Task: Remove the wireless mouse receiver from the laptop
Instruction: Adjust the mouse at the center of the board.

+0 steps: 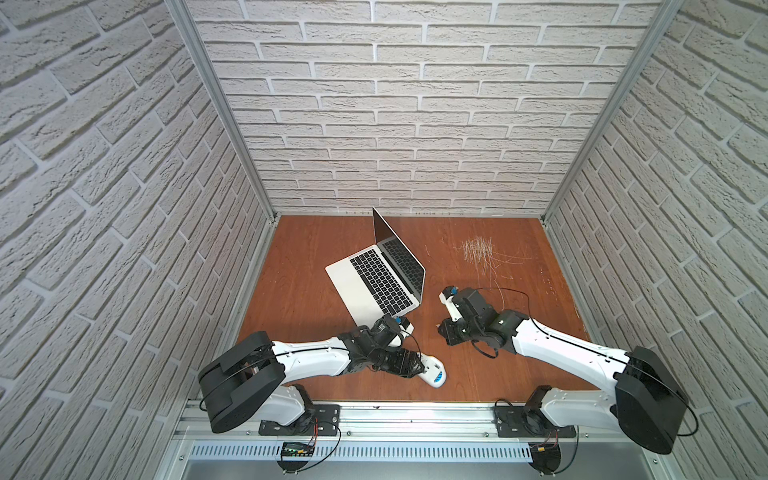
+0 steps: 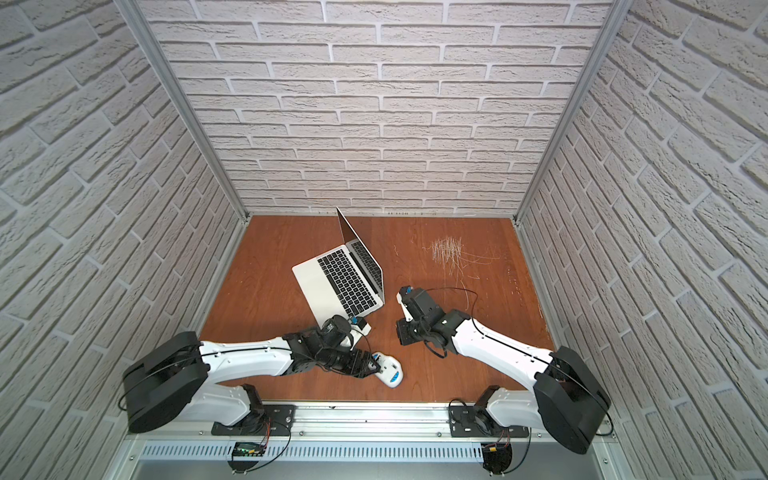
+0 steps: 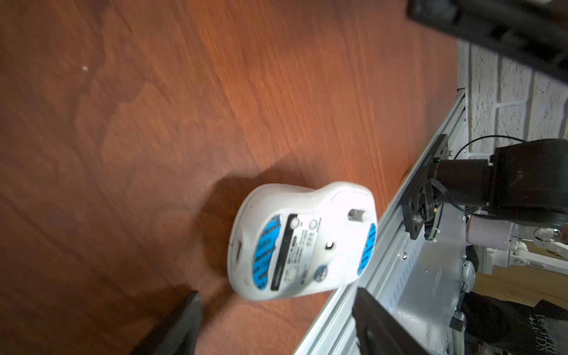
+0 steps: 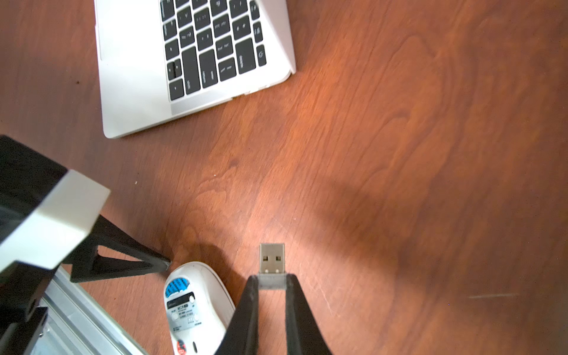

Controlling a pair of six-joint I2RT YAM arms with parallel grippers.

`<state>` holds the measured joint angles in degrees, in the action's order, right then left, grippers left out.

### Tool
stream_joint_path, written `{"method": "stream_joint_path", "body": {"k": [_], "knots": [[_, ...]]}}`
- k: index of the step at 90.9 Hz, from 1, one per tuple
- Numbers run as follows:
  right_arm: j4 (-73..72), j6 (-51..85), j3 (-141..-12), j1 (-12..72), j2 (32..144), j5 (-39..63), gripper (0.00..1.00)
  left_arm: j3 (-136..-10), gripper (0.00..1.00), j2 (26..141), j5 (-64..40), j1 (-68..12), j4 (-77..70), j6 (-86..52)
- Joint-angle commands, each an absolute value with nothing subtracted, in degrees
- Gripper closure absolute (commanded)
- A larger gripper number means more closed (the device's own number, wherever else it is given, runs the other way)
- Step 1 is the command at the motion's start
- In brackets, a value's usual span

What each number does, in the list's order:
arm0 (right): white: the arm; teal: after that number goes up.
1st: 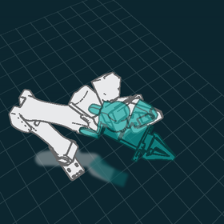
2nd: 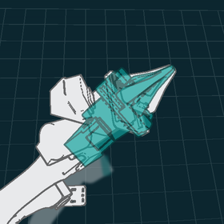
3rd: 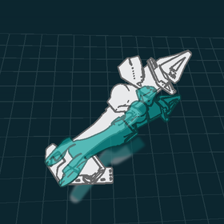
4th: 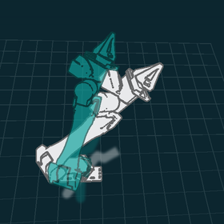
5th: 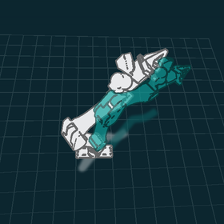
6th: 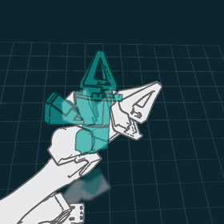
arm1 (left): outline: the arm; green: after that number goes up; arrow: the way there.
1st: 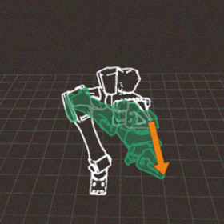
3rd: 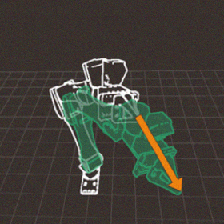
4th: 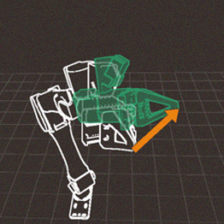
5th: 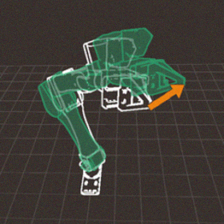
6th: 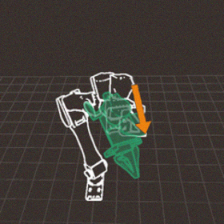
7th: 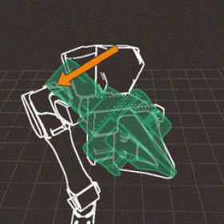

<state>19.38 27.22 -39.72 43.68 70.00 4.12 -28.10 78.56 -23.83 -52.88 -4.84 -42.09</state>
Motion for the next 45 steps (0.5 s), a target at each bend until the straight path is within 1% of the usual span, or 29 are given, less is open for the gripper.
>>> {"method": "stream_joint_path", "body": {"k": [1,23,34,45], "knots": [[24.8,29.3,-37.3,43.2,65.0,1.4,0.97,-27.2,0.21,77.6,-24.4,-52.5,-7.0,-42.0],[29.3,32.6,-31.9,43.2,55.5,2.6,0.97,-27.2,0.21,78.4,-26.1,-51.7,-8.4,-42.2],[28.9,33.3,-29.6,43.2,55.0,5.0,0.97,-27.5,0.22,79.4,-27.2,-51.2,-9.0,-42.2],[25.4,34.4,-27.0,43.2,55.3,7.7,0.97,-27.9,0.21,80.0,-27.7,-50.6,-9.0,-42.3]]}}
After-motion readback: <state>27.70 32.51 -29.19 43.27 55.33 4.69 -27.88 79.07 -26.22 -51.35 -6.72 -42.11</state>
